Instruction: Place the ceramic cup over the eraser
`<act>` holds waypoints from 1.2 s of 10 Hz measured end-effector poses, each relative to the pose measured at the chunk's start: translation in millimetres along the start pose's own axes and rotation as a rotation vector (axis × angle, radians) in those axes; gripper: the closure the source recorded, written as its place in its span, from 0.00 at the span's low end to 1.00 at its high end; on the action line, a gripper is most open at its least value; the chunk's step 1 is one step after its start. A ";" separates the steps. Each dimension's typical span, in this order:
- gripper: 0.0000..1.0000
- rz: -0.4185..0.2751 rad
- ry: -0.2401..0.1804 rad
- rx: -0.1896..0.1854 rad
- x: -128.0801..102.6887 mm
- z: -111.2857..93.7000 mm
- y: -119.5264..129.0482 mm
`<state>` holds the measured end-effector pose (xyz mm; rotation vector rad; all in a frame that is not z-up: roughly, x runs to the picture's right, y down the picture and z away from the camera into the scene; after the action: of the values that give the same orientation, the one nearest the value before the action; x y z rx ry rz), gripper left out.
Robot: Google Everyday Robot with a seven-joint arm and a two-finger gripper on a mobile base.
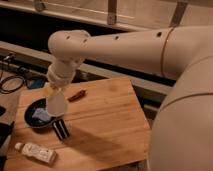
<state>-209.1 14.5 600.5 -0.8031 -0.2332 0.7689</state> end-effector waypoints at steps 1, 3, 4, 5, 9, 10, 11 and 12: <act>1.00 -0.010 -0.001 -0.016 1.9 -0.7 0.2; 1.00 -0.019 0.009 -0.039 6.4 1.4 2.5; 1.00 -0.020 0.019 -0.047 9.3 2.4 3.9; 1.00 -0.024 0.027 -0.058 11.1 3.8 7.0; 1.00 -0.067 0.055 -0.080 25.9 20.5 26.7; 1.00 -0.074 0.055 -0.078 28.6 24.2 30.1; 1.00 -0.078 0.051 -0.072 33.0 28.2 31.1; 1.00 -0.078 0.046 -0.067 35.3 30.1 30.9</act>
<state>-214.4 69.8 595.6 -0.8691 -0.2487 0.6717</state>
